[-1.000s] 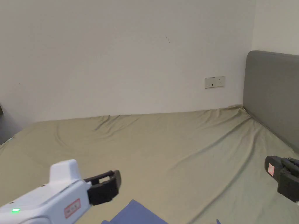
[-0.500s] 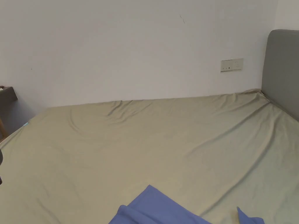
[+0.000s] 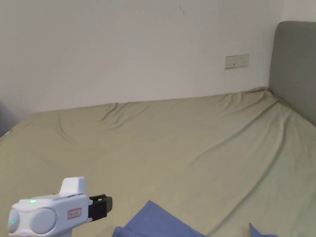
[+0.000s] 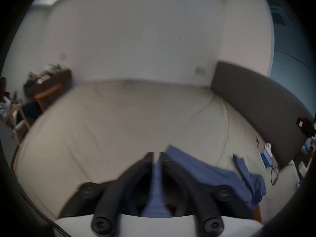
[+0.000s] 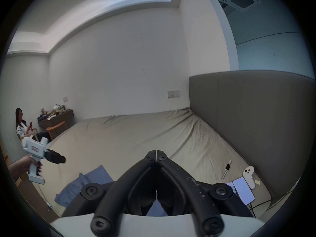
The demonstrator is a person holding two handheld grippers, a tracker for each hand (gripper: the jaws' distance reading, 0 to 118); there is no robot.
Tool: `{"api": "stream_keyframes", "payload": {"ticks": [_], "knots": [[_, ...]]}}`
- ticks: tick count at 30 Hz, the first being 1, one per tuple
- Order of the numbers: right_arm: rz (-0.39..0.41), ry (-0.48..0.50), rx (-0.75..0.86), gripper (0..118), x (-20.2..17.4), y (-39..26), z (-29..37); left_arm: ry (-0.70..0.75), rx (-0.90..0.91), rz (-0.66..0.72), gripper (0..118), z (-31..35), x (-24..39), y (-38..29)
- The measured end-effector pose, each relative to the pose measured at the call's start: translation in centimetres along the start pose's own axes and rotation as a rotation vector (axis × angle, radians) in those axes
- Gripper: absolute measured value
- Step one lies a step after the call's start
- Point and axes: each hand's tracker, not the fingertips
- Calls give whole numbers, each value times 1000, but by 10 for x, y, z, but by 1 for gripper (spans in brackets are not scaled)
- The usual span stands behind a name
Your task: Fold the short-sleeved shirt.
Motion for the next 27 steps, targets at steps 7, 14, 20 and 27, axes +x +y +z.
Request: {"api": "stream_keyframes", "payload": {"ticks": [7,14,20,27], "knots": [[15,-38,-106,0,9,-22,-34,98,-210,-47,108,-160,14,-21],[43,-30,-266,0,16,-65,-74,15,-273,-209,10,-160,41,-60],[33,188,-518,15,29,-134,-135,21,-278,-262,8,-133,60,-80],[-9,200,-645,110,44,-176,-176,-36,-133,52,8,-69,13,-63]]}}
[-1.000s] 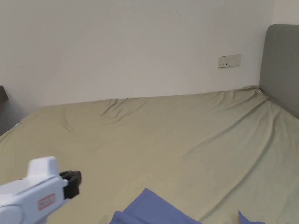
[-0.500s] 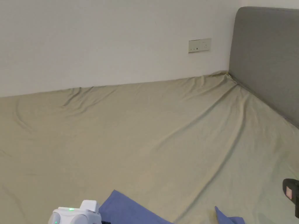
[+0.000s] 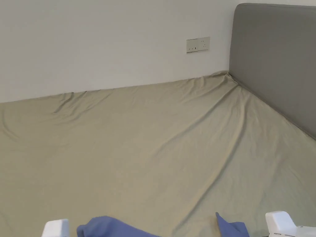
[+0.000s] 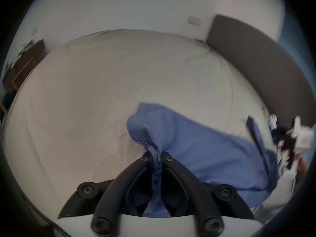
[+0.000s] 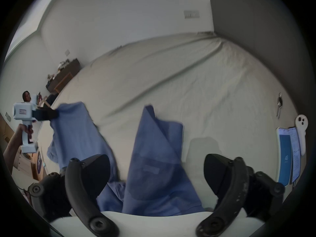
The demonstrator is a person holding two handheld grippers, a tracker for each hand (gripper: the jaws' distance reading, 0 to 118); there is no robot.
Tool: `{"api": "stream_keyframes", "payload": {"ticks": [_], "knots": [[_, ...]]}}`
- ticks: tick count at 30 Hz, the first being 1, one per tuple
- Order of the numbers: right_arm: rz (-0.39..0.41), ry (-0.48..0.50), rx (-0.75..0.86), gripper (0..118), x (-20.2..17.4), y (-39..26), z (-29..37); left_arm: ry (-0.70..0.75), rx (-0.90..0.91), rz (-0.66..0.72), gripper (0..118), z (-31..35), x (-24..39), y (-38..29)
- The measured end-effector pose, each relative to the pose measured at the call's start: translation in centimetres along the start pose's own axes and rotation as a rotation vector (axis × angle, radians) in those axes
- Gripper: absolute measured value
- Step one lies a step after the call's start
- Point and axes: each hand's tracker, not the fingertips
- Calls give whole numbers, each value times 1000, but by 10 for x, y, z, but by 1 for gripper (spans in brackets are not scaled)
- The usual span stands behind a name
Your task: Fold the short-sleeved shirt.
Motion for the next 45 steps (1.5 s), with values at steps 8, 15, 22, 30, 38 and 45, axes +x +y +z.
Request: {"api": "stream_keyframes", "payload": {"ticks": [8,15,22,30,38,45], "knots": [[-31,-68,-150,9,-13,-15,-16,79,42,39,8,55,-33,-20],[-57,-68,458,8,-45,56,123,133,330,60,8,142,-22,19],[-86,-107,782,7,-86,232,205,165,622,109,8,221,25,165],[-98,-238,921,7,-127,383,254,297,794,-44,7,272,80,309],[-25,-415,957,7,-140,474,267,358,889,-110,7,262,100,400],[21,-436,979,7,-138,513,249,339,833,-76,7,206,80,434]]}}
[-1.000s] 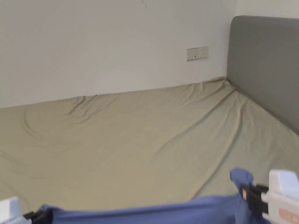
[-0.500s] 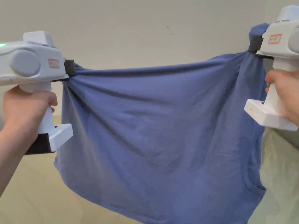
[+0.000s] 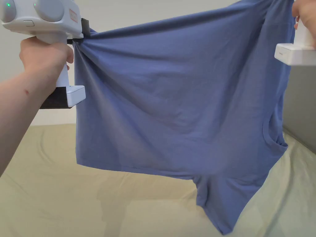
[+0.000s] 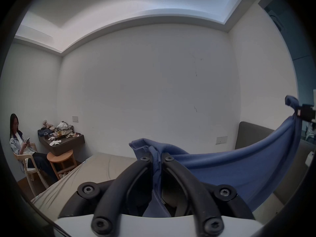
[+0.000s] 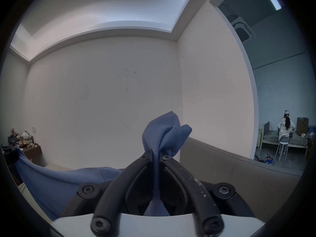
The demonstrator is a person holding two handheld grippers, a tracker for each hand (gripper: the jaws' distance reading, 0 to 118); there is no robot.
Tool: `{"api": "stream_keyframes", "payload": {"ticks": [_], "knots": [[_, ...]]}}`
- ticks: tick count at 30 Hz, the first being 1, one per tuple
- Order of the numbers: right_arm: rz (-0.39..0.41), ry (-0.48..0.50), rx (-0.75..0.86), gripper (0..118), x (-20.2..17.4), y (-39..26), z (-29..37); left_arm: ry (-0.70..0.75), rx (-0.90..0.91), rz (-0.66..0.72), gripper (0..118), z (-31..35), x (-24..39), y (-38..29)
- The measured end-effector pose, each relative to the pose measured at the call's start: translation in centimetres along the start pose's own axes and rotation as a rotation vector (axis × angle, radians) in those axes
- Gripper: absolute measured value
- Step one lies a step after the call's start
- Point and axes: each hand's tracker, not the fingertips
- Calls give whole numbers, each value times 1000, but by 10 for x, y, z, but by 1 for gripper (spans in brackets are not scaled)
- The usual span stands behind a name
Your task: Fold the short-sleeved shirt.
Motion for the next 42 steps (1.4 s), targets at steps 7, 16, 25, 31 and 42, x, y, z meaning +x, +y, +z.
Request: {"api": "stream_keyframes", "payload": {"ticks": [7,16,25,31,42], "knots": [[52,-13,-17,7,-14,-15,-34,13,-72,-21,7,-42,17,-37],[33,12,-84,7,-9,-64,-47,-5,-101,-21,6,-57,17,-75],[133,201,-280,7,6,-187,37,-75,-273,-85,6,-9,-7,-194],[123,271,-498,7,44,-282,173,-140,-465,-8,6,82,-36,-302],[18,329,-801,7,120,-385,409,-155,-646,156,6,300,-96,-437]]}}
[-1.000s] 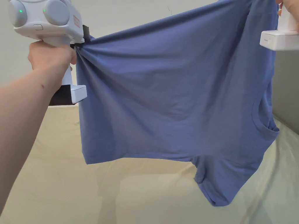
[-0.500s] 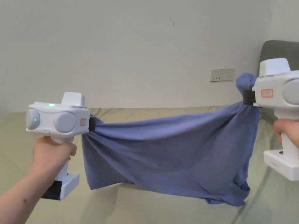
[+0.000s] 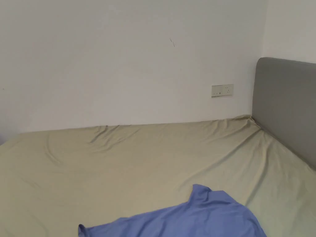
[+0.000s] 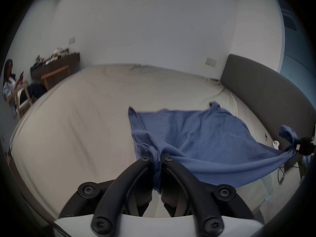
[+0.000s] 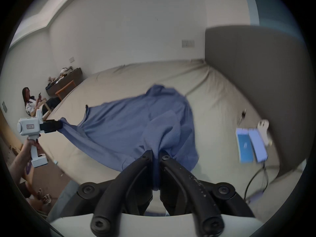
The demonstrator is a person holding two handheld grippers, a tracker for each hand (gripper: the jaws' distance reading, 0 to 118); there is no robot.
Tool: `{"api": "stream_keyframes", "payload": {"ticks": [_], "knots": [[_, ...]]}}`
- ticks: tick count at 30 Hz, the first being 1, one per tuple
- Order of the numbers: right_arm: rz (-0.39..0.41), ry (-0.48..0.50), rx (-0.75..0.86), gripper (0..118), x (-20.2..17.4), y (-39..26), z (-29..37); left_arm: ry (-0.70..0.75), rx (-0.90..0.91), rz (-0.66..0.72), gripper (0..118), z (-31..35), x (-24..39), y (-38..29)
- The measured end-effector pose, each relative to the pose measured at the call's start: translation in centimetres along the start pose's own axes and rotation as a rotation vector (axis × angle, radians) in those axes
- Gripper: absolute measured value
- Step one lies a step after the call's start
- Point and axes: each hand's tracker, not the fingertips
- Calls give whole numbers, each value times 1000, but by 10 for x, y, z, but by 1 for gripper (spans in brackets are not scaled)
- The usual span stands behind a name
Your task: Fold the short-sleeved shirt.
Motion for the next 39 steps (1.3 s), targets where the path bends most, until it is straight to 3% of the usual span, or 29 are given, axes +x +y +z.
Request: {"api": "stream_keyframes", "payload": {"ticks": [2,4,7,8,9,10,11,12,13,15,18,21,22,23,24,25,26,27,30,31,35,38,39], "knots": [[2,39,-69,7,3,-31,3,17,6,-17,6,16,-2,-36],[2,5,-110,7,5,-54,-3,41,-60,-60,6,17,-6,-58],[-99,27,-154,8,17,-75,-20,30,-109,31,6,17,-10,-77],[-93,28,-176,10,19,-78,-25,30,-108,42,8,15,-11,-79],[-100,29,-178,19,22,-82,-29,21,-148,35,26,12,-12,-80],[-113,46,-221,32,25,-85,-33,20,-184,27,61,7,-10,-84],[-123,32,-227,55,28,-86,-33,64,-225,9,99,4,-11,-85],[-133,28,-222,95,30,-87,-32,96,-235,-13,118,3,-11,-86],[-130,30,-210,118,32,-86,-29,126,-214,-10,113,5,-12,-86],[-84,-18,-143,108,32,-78,-16,77,-114,54,110,23,-11,-77],[-36,-18,27,116,32,-51,22,119,12,85,112,60,-8,-49],[-78,-13,214,116,27,-19,62,114,208,90,110,106,7,-16],[-97,14,280,110,26,-10,76,78,237,83,102,120,7,-11],[-129,26,350,94,19,-2,88,45,268,78,78,133,11,-4],[-148,8,395,61,16,2,97,32,290,60,27,140,15,2],[-149,4,425,27,13,6,102,69,301,41,3,142,19,7],[-173,-22,434,5,21,7,99,132,300,6,2,141,21,10],[-189,-45,439,1,33,7,91,153,301,-22,0,139,22,15],[-180,-39,431,0,46,15,82,62,216,41,0,110,14,41],[-133,-51,450,0,26,20,86,48,142,49,0,93,12,52],[-98,-64,411,0,17,32,60,124,-27,-2,0,-5,-4,91],[-88,-73,358,0,7,36,34,57,-90,164,0,-75,-25,110],[-98,-71,342,0,8,42,27,37,-102,228,17,-94,-33,113]]}}
